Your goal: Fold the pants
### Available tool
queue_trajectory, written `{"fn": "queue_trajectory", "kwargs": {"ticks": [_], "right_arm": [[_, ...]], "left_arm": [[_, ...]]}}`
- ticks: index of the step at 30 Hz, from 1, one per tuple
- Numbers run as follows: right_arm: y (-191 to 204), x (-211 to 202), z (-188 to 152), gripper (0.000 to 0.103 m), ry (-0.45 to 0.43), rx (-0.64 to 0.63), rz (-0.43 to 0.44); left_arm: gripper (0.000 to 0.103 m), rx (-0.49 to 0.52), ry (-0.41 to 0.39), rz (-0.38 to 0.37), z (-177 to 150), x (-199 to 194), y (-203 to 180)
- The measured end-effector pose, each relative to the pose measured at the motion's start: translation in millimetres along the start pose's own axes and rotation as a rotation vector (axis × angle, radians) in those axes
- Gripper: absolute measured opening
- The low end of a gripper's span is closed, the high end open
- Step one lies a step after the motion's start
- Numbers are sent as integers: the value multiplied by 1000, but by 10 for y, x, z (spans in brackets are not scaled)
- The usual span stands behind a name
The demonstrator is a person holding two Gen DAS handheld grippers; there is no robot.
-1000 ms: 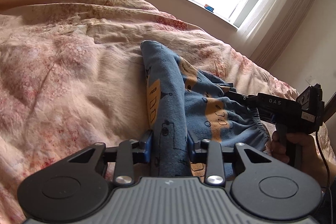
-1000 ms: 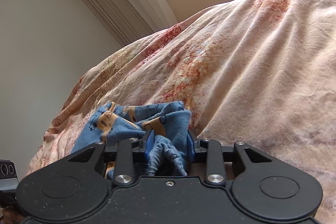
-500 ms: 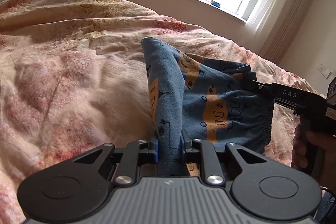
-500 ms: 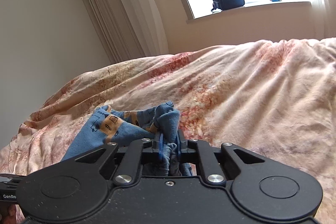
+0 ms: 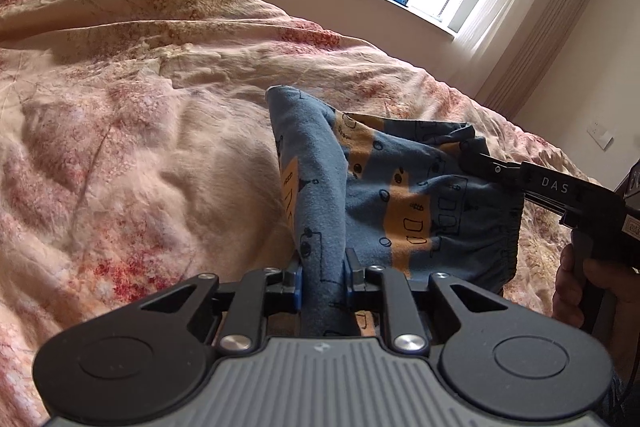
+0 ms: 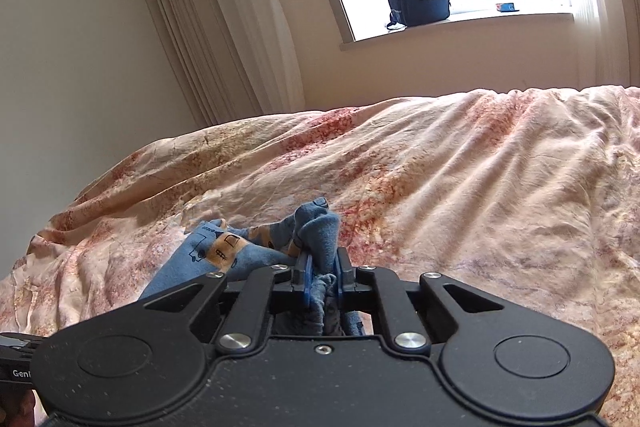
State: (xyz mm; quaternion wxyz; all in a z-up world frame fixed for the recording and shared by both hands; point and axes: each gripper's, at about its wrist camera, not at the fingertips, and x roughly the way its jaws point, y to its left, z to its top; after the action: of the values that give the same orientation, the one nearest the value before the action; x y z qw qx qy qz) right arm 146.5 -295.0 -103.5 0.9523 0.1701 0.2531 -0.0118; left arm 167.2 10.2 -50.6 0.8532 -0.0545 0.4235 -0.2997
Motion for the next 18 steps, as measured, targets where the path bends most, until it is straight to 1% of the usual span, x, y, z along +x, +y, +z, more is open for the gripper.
{"fn": "queue_trajectory", "kwargs": {"ticks": [4, 8, 14, 18], "right_arm": [[-5, 18, -11, 11, -3, -1, 1], [-18, 8, 10, 11, -24, 9, 40], [10, 52, 23, 11, -22, -7, 44], [40, 68, 95, 11, -37, -7, 61]], "left_arm": [[20, -2, -3, 1, 4, -11, -8], [20, 4, -26, 9, -6, -64, -39], [20, 3, -33, 19, -5, -68, -34], [19, 16, -78, 26, 49, -115, -30]]}}
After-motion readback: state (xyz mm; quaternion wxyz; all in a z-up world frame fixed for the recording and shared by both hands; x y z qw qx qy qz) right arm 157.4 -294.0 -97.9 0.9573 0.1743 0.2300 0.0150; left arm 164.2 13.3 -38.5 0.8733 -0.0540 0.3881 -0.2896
